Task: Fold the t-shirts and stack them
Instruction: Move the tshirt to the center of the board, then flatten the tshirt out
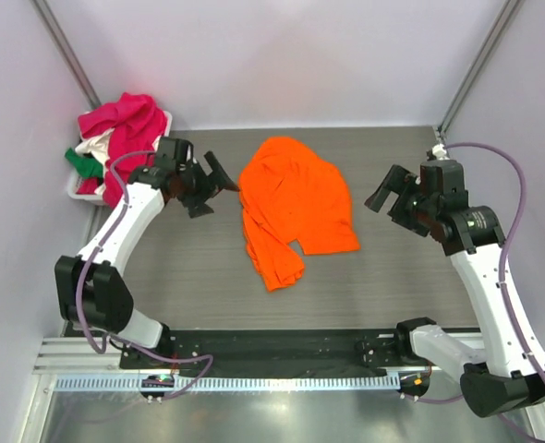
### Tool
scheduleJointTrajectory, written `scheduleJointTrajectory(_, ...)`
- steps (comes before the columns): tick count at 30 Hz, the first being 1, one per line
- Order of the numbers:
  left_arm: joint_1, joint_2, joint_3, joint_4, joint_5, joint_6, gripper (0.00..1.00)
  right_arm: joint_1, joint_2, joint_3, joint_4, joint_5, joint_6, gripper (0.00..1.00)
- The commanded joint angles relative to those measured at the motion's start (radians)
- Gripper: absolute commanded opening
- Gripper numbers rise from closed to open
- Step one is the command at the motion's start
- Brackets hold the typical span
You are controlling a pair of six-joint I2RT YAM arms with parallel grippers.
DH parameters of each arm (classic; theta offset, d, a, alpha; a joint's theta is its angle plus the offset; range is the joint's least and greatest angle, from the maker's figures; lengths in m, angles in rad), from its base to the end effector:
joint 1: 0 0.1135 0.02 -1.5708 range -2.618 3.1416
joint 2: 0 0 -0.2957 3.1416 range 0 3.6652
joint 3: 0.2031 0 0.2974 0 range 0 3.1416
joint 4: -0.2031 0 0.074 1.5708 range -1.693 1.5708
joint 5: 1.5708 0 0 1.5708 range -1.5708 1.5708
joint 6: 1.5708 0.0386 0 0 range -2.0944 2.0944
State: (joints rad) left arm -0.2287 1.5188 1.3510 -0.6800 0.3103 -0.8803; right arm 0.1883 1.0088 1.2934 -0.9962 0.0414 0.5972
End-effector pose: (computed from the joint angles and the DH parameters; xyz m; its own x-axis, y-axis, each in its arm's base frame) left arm 0.3627 -0.0965 0.3362 -0.7833 -0.5714 -0.2449 -0.3002 0.6926 -0.6559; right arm 0.2070 0.0378 0.4296 -0.6183 0.4541 -0.6414 0.2316 0.8852 0.4035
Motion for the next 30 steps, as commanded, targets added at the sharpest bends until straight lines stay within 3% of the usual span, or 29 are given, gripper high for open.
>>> scheduleJointTrajectory(1,0.003,-0.17,0.042,-0.073,-0.051,0.104,1.0,0.022,0.019,-0.077,0.036,-0.138,0.018,0.99)
scheduleJointTrajectory(3,0.003,-0.175,0.01,-0.111,-0.111,0.136,1.0,0.146,0.037,-0.121,0.076,-0.143,0.067,0.97)
scheduleJointTrajectory(5,0.003,-0.196,-0.029,-0.113,-0.141,0.139,1.0,0.305,0.077,-0.175,0.115,-0.031,0.114,0.96)
scheduleJointTrajectory(6,0.005,-0.207,-0.076,-0.102,-0.16,0.133,1.0,0.451,0.097,-0.187,0.129,0.013,0.162,0.96)
scheduleJointTrajectory(9,0.005,-0.246,-0.159,-0.046,-0.174,0.123,1.0,0.598,0.197,-0.232,0.212,0.044,0.24,0.92)
scheduleJointTrajectory(14,0.005,-0.282,-0.231,-0.012,-0.177,0.127,1.0,0.626,0.325,-0.25,0.349,0.035,0.237,0.84)
scheduleJointTrajectory(21,0.005,-0.342,-0.309,-0.004,-0.194,0.141,1.0,0.626,0.513,-0.198,0.386,0.075,0.17,0.71)
scheduleJointTrajectory(30,0.005,-0.367,-0.346,0.005,-0.189,0.142,1.0,0.626,0.603,-0.221,0.45,0.081,0.165,0.59)
